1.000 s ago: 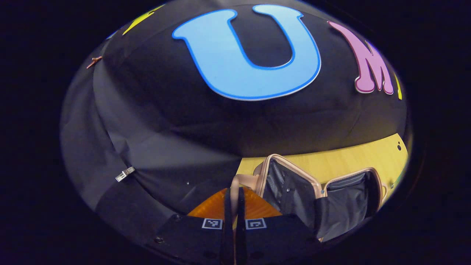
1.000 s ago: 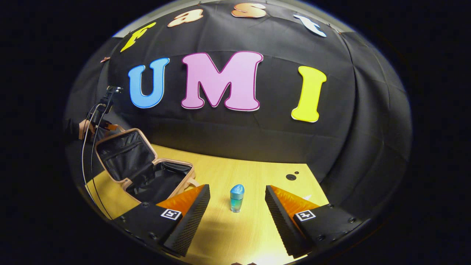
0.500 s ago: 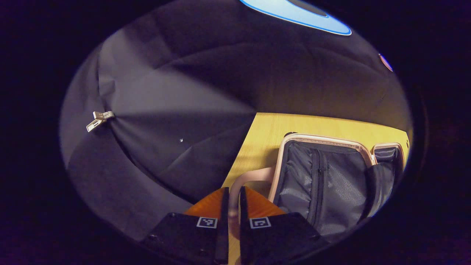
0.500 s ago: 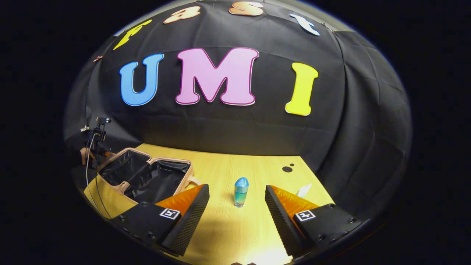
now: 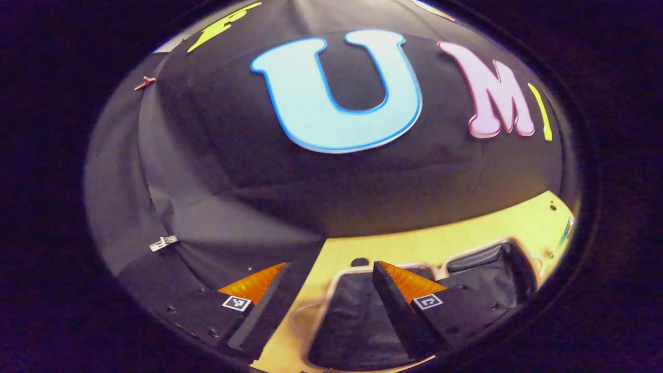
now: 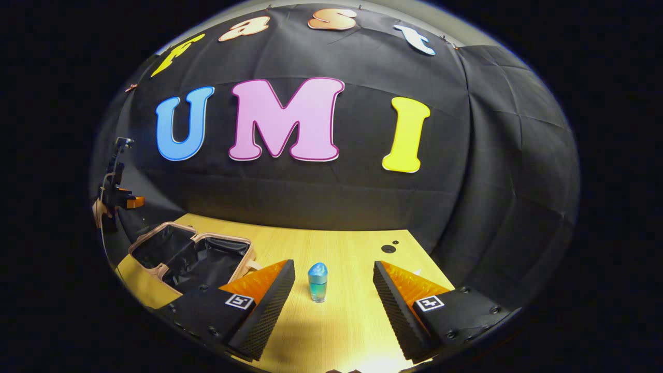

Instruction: First open the suitcase, pack the skin care products into it, and then close the suitcase.

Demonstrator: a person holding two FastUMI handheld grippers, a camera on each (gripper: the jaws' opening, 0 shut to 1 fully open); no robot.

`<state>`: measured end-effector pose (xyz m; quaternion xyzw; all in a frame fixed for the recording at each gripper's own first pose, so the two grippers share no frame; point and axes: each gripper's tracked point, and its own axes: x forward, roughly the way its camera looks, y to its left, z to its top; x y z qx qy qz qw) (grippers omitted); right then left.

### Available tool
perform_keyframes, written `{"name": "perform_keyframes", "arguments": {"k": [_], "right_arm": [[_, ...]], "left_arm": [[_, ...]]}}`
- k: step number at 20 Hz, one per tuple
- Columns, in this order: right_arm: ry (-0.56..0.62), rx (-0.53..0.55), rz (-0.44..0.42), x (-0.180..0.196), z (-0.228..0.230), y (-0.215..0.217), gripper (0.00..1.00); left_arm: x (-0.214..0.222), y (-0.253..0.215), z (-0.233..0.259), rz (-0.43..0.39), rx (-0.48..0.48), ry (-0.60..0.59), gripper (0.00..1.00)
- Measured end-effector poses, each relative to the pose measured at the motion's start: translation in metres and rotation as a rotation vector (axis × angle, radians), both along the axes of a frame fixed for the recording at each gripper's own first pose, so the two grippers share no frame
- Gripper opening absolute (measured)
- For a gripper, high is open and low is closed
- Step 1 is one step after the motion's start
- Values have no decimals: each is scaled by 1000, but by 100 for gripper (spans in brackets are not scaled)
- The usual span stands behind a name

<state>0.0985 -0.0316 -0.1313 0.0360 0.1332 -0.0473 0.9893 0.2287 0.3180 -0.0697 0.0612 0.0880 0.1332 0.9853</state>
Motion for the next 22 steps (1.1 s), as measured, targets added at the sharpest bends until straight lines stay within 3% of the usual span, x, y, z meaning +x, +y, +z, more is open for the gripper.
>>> {"name": "perform_keyframes", "arguments": {"k": [4, 7, 10, 18, 22], "right_arm": [[7, 19, -12, -9, -1, -23, 97], [8, 25, -23, -13, -8, -40, 96], [29, 43, -36, -14, -25, -60, 97], [105, 55, -104, 9, -102, -129, 96], [140, 28, -115, 23, -136, -150, 97]], "left_arm": [[-11, -143, 43, -163, -13, -126, 98], [-12, -249, 42, -269, -72, -126, 97], [-14, -344, 20, -365, -59, -126, 98], [-2, -495, -113, -587, -96, 75, 98], [36, -527, -172, -596, -68, 158, 98]]}}
